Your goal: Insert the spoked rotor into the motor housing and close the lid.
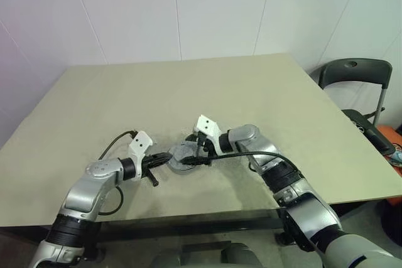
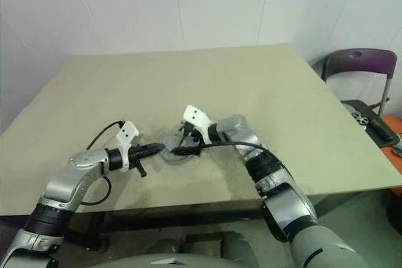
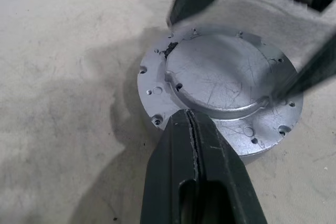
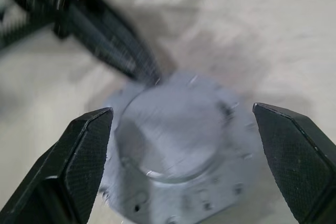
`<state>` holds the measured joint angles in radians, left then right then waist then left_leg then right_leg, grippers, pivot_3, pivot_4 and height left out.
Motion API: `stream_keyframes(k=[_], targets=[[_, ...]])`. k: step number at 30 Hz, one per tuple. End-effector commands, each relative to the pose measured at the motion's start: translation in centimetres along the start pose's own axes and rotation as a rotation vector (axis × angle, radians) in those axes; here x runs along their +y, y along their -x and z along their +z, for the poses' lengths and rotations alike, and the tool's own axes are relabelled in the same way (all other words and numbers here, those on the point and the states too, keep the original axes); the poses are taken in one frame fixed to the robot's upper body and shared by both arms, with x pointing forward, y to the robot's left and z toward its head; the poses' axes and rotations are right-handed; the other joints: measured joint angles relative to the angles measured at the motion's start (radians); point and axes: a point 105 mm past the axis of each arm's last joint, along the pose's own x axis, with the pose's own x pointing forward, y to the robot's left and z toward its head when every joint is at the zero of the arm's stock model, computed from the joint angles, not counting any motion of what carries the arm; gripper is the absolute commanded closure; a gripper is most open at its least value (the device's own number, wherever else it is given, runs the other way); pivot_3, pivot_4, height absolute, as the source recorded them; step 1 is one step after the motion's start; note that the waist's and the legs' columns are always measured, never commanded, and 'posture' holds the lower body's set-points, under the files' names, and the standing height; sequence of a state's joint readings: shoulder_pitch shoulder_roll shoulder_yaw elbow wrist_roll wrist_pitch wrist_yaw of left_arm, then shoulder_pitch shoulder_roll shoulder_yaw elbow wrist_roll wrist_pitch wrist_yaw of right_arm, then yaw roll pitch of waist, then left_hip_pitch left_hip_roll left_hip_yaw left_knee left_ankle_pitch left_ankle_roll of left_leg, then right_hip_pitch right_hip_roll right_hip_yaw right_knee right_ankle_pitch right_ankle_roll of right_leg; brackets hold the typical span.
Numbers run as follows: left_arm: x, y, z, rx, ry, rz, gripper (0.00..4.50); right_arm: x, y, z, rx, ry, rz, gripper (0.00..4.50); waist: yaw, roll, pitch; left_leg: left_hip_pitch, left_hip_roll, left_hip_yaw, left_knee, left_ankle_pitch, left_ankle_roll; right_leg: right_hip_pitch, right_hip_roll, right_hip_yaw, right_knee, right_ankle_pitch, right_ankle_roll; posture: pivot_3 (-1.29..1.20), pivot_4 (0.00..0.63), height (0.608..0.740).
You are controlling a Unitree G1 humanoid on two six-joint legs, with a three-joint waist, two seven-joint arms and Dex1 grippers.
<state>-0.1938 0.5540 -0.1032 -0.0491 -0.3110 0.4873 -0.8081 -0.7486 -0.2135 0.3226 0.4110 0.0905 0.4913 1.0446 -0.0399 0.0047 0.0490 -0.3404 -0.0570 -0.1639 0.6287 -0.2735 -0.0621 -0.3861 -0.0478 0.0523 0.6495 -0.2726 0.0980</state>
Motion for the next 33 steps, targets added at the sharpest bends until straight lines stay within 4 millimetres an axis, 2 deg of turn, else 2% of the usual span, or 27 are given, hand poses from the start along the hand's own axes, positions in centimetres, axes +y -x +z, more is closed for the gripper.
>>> stream_keyframes(k=[1,4,9,11,13,22,33], targets=[[-0.4,-0.3,-2.1,0.085,0.024,-0.021,4.5,-0.8,1.9,3.9,-0.136,-0.074,-0.01,0.02,0.0,0.0,0.0,0.0,0.0,0.0,0.0,0.0,0.0,0.0,0.0,0.0,0.0,0.0,0.0,0.0,0.0,0.74],[-0.4,-0.3,-2.1,0.087,0.023,-0.024,4.5,-1.6,3.3,4.0,-0.173,-0.252,-0.03,0.02,0.001,0.0,0.0,0.0,0.0,0.0,0.0,0.0,0.0,0.0,0.0,0.0,0.0,0.0,0.0,0.0,0.0,0.74],[-0.4,-0.4,-2.1,0.089,0.024,-0.027,4.5,-1.8,5.2,0.2,0.012,-0.668,-0.081,0.02,0.004,0.0,0.0,-0.001,0.0,0.0,0.0,0.0,0.0,-0.001,-0.001,0.0,0.0,0.001,-0.002,0.0,0.0,0.74],[-0.4,-0.3,-2.2,0.092,0.026,-0.028,4.5,-1.4,5.5,-0.5,0.026,-0.843,-0.049,0.02,0.004,0.0,0.0,-0.001,0.0,0.0,-0.001,0.0,0.0,-0.001,-0.001,0.0,0.0,0.001,-0.002,0.0,0.0,0.74],[-0.5,-0.3,-2.3,0.094,0.025,-0.03,4.5,-1.2,5.5,-0.7,0.014,-0.936,-0.035,0.02,0.003,0.001,0.0,-0.001,0.0,0.0,-0.001,0.0,0.0,-0.001,0.0,0.0,0.0,0.001,-0.002,0.0,0.0,0.74],[-0.6,-0.3,-2.6,0.101,0.029,-0.03,4.5,0.6,3.1,-2.0,0.033,-1.167,0.032,0.02,-0.001,0.002,-0.001,-0.001,0.0,0.001,-0.001,0.0,0.0,-0.001,0.0,0.0,0.0,0.0,0.0,0.0,0.0,0.74],[-0.8,-0.1,-2.8,0.107,0.04,-0.025,4.5,0.9,1.6,-4.0,-0.046,-1.35,0.047,0.02,-0.004,0.005,-0.002,0.0,0.0,0.001,-0.001,0.0,0.0,-0.001,0.0,0.0,0.0,-0.001,0.001,0.0,0.0,0.74]])
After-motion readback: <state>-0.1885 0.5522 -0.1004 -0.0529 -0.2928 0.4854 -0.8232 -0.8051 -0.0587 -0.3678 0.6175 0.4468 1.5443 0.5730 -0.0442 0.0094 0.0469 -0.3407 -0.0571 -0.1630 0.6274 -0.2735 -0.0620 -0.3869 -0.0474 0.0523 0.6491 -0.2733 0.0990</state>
